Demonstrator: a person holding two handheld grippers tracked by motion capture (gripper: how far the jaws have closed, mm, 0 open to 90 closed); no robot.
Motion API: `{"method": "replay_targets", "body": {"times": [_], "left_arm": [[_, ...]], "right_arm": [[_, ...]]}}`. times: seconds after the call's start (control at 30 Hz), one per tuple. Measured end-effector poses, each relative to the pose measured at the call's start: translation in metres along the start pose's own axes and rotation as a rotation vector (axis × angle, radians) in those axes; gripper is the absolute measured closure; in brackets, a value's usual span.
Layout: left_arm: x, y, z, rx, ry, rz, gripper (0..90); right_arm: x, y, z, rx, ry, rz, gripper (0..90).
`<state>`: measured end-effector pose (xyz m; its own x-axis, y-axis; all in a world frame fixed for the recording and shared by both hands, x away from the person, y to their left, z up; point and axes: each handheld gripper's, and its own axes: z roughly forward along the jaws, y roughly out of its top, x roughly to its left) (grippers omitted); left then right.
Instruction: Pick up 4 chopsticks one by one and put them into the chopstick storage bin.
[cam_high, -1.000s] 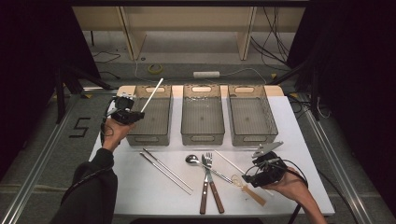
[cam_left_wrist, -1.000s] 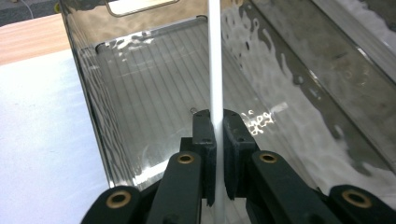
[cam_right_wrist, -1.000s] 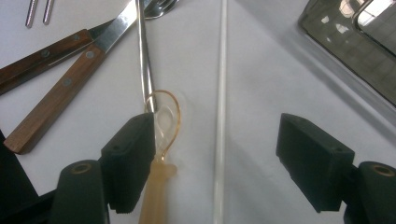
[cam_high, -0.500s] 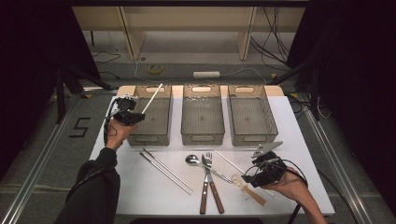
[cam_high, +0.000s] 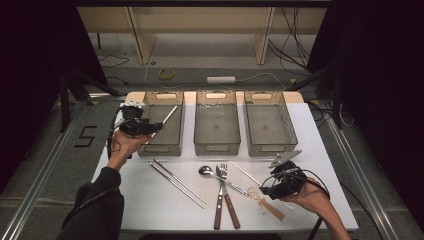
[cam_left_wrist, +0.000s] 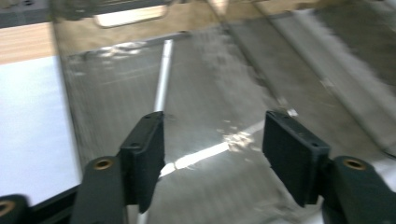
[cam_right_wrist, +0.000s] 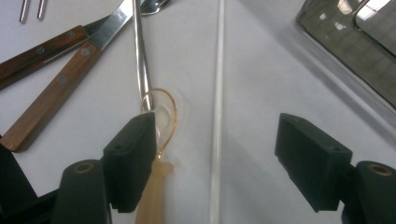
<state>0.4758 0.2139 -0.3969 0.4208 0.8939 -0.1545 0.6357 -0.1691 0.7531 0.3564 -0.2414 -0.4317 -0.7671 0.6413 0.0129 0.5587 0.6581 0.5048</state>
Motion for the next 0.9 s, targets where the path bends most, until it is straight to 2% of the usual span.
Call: {"method": "replay_targets", "body": {"times": [0.07, 0.2, 0.27, 0.43, 0.57, 0.63, 0.9], "left_arm": [[-0.009, -0.006, -0.007, -0.012, -0.044, 0.008, 31.5], [-0.024, -0.017, -0.021, -0.052, -0.098, 0.028, 25.7], [-0.030, -0.020, -0.025, -0.051, -0.105, 0.047, 24.3], [-0.042, -0.029, -0.039, -0.098, -0.124, 0.081, 21.2], [-0.048, -0.039, -0.045, -0.113, -0.140, 0.086, 19.8], [-0.052, -0.046, -0.047, -0.118, -0.158, 0.083, 18.9], [-0.072, -0.070, -0.047, -0.107, -0.207, 0.155, 16.4]], "right_arm": [[-0.001, 0.001, 0.000, 0.018, 0.000, -0.003, 32.4], [-0.002, 0.003, 0.000, 0.061, -0.013, 0.000, 35.2], [-0.003, 0.004, 0.002, 0.086, -0.016, 0.006, 37.1], [-0.006, 0.005, 0.007, 0.149, -0.012, 0.006, 44.9], [-0.007, 0.005, 0.010, 0.206, -0.023, 0.002, 51.4], [-0.007, 0.004, 0.010, 0.221, -0.020, 0.005, 53.4], [-0.007, 0.003, 0.014, 0.262, -0.021, 0.006, 59.6]]}}
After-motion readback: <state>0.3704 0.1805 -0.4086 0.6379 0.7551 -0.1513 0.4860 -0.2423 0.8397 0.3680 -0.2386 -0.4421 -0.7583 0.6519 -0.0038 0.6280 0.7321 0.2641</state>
